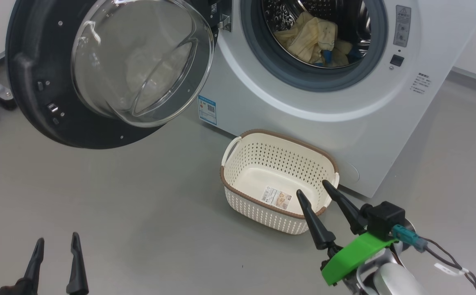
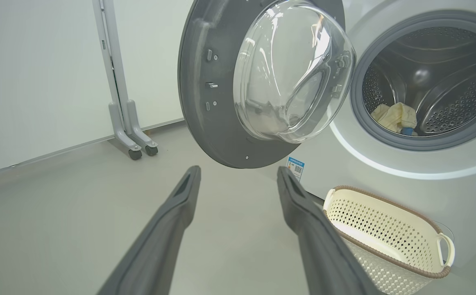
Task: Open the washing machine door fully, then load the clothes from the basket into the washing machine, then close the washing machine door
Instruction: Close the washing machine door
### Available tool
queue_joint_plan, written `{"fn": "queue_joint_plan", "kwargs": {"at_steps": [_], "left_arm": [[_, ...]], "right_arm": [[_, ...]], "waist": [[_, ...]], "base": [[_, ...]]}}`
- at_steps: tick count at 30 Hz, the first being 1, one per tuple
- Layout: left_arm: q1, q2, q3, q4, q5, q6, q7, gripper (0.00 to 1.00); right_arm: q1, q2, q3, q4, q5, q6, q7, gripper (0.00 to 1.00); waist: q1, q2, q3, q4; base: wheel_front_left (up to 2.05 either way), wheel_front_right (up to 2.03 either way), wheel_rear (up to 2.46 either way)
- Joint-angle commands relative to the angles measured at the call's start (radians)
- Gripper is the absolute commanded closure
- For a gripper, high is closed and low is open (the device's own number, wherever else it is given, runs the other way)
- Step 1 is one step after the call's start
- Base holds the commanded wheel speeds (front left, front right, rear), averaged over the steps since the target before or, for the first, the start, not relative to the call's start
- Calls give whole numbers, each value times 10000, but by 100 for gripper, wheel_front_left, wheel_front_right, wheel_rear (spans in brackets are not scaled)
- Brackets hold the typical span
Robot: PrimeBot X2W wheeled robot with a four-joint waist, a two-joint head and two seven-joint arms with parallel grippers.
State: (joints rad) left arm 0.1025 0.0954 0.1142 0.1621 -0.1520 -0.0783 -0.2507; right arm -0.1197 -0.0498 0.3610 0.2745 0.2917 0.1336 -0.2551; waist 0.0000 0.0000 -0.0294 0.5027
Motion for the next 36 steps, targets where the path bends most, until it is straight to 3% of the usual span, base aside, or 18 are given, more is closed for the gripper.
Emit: {"fn": "queue_joint_plan", "kwargs": {"at_steps": [1,20,22,23,30,36], "left_arm": [[-324,38,345,-296,54,49,-111,0],[-337,-24,399,-209,109,6,-111,0],[-365,-51,703,-165,-228,-19,-111,93],[-384,-15,746,-170,-261,-32,-111,100],[-627,221,1092,-697,-380,-95,-111,100],[-1115,748,2228,-1795,-865,-151,-111,100]], "right_arm": [[-413,-5,110,-274,4,-29,-67,0],[-315,-5,130,-273,-9,-29,-67,0],[-150,-5,45,-329,-106,-29,-67,0],[-131,-5,37,-336,-127,-29,-67,0],[6,-5,-222,-381,-428,-29,-67,0],[-299,-213,-175,-402,-953,-29,-67,0]], "waist": [[0,0,4,3],[0,0,-131,-107],[0,0,-139,-128],[0,0,-117,-130],[0,0,252,-186],[0,0,1418,-727]], "base": [[0,0,0],[0,0,0],[0,0,0],[0,0,0],[0,0,0],[0,0,0]]}}
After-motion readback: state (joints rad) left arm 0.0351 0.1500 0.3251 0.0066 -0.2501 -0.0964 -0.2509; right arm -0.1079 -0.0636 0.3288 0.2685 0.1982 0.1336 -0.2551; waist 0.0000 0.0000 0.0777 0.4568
